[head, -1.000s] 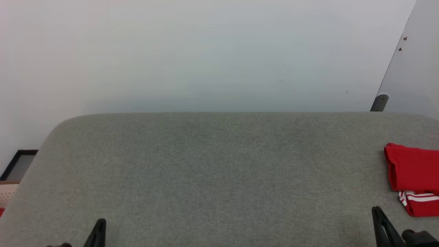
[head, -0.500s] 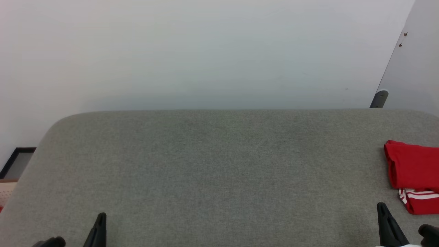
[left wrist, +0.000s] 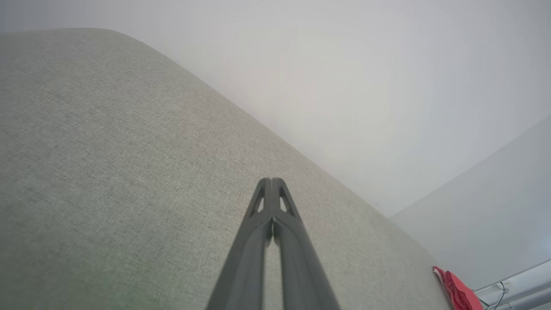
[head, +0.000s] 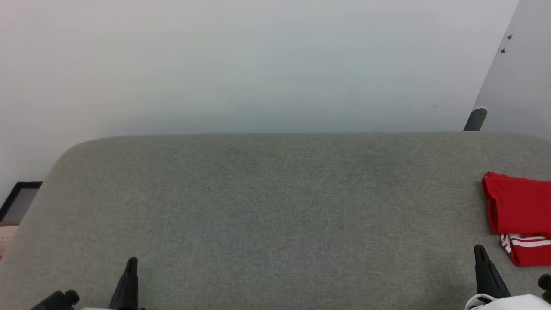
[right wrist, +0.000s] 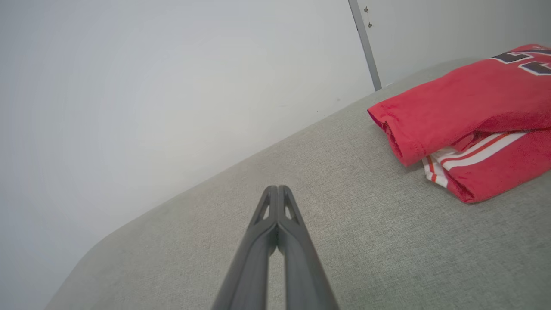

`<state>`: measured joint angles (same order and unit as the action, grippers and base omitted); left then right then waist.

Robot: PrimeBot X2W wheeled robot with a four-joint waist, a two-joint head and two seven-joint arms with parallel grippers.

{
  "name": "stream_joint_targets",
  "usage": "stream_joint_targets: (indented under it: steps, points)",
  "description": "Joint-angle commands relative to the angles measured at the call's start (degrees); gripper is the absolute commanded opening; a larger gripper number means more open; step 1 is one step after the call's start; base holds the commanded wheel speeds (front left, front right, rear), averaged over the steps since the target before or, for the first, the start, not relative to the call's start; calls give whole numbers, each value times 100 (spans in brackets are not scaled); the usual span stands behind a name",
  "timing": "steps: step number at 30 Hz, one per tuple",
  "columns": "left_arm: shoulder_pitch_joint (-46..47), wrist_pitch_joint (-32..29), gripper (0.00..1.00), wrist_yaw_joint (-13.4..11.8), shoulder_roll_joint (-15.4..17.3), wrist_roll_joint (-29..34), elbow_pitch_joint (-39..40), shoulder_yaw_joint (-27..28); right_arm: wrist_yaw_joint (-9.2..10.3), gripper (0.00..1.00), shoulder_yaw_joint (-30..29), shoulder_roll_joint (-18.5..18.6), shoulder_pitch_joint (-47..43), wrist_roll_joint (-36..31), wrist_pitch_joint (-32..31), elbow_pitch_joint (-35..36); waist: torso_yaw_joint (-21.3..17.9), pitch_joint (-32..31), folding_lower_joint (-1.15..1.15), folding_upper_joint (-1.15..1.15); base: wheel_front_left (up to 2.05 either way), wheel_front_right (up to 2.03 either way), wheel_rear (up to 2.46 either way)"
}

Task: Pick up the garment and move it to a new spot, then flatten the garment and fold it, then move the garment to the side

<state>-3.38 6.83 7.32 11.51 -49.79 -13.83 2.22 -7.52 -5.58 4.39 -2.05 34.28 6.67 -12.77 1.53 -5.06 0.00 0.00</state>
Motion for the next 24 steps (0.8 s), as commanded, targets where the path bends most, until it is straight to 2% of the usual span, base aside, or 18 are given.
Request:
stream_joint_targets:
  steps: [1, 24]
  points:
    - [171, -17, 0, 9, 30, -121, 64, 45, 1, 0, -21, 7, 169, 170, -23, 70, -2, 5, 0, 0, 0, 0, 0]
    - [447, -462, 0, 13, -269, -1497, 39, 179, 2, 0, -53, -46, 405, 2045, -461, 8, -40, 134, 0, 0, 0, 0, 0]
